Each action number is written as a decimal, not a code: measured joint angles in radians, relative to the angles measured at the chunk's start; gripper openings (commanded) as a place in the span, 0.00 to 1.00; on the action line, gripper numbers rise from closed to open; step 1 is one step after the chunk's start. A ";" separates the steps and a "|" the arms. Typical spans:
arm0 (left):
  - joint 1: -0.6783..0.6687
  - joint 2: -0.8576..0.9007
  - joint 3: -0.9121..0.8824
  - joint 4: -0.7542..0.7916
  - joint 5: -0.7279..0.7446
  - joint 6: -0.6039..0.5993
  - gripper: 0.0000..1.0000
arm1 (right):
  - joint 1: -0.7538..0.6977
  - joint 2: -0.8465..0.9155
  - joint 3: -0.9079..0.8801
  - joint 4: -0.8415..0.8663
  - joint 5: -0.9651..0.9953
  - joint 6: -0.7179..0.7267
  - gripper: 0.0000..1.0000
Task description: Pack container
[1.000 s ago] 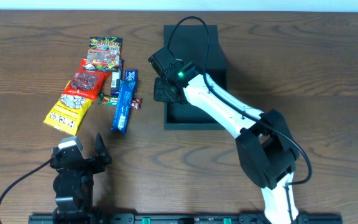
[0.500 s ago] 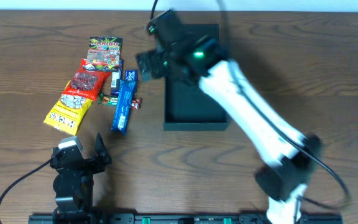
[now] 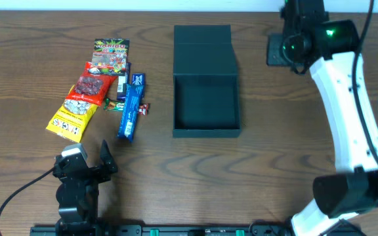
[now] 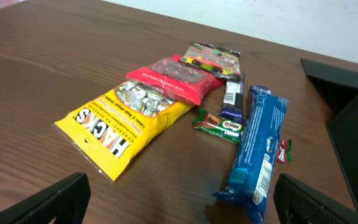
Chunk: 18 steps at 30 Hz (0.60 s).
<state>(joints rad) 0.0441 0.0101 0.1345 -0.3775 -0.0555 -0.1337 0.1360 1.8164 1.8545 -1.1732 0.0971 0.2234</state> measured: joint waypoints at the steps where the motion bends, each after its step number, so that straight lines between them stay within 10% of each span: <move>1: 0.000 0.000 0.000 0.000 0.000 0.000 0.96 | -0.026 0.006 -0.071 0.052 -0.036 -0.001 0.02; 18: 0.000 0.000 0.000 0.000 0.000 0.000 0.95 | 0.030 0.019 -0.624 0.514 -0.215 0.085 0.02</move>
<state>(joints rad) 0.0441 0.0101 0.1345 -0.3775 -0.0555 -0.1337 0.1661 1.8355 1.2308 -0.6590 -0.1177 0.3088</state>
